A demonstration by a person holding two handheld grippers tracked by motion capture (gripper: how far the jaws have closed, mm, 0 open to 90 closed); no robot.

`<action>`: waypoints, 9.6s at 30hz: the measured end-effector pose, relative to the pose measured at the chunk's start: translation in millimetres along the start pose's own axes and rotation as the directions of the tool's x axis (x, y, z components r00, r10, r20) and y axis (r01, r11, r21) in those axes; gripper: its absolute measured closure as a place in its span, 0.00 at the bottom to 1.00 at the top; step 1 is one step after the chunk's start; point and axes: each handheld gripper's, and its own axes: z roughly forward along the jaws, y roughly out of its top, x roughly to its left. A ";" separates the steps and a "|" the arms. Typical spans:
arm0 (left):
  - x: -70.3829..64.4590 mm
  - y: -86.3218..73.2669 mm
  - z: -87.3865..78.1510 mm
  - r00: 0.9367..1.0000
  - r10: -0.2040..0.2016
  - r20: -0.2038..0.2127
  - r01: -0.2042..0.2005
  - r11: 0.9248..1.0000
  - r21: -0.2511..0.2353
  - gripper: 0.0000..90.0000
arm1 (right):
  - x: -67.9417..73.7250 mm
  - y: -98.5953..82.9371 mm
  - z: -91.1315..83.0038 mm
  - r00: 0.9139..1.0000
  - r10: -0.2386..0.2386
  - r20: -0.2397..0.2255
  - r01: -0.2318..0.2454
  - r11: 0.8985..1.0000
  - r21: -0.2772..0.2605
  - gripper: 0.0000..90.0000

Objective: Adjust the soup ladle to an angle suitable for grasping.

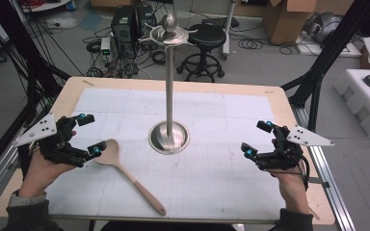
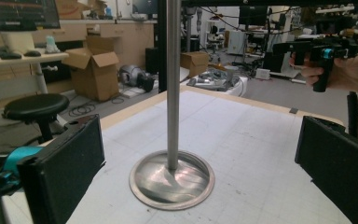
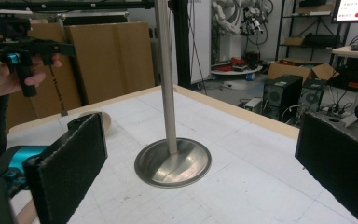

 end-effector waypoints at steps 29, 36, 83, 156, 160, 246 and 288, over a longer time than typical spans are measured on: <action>-3.9 -21.8 11.3 1.000 0.022 0.022 -0.025 0.987 0.160 1.00 | -0.7 -2.3 1.1 1.000 -0.012 -0.022 0.012 1.000 0.002 0.01; 2.5 -41.6 21.3 0.999 -0.040 0.036 0.030 0.968 0.250 1.00 | -0.9 -3.2 2.0 1.000 -0.019 -0.018 0.019 1.000 -0.001 0.01; 7.0 -105.4 55.5 0.993 -0.094 -0.070 0.117 0.823 0.556 1.00 | -1.3 -7.5 7.7 0.999 -0.007 -0.034 0.008 1.000 0.018 0.01; -47.1 -110.3 -39.4 0.938 -0.085 -0.337 0.247 0.846 0.473 1.00 | 0.8 -12.9 19.5 0.999 0.001 -0.043 0.002 0.998 0.067 0.01; -64.5 -104.9 -25.0 0.970 -0.051 -0.238 0.163 0.860 0.483 1.00 | 0.6 -13.0 19.4 0.999 0.004 -0.040 -0.001 0.998 0.068 0.01; -140.0 -110.9 87.3 0.979 -0.022 0.201 -0.097 0.821 0.563 1.00 | -2.3 -19.0 23.2 0.999 0.024 -0.039 -0.021 0.996 0.083 0.01; -68.3 -110.4 131.6 1.000 -0.011 0.019 -0.002 0.836 0.549 1.00 | -6.5 -19.9 19.3 0.999 0.032 -0.035 -0.029 0.997 0.072 0.01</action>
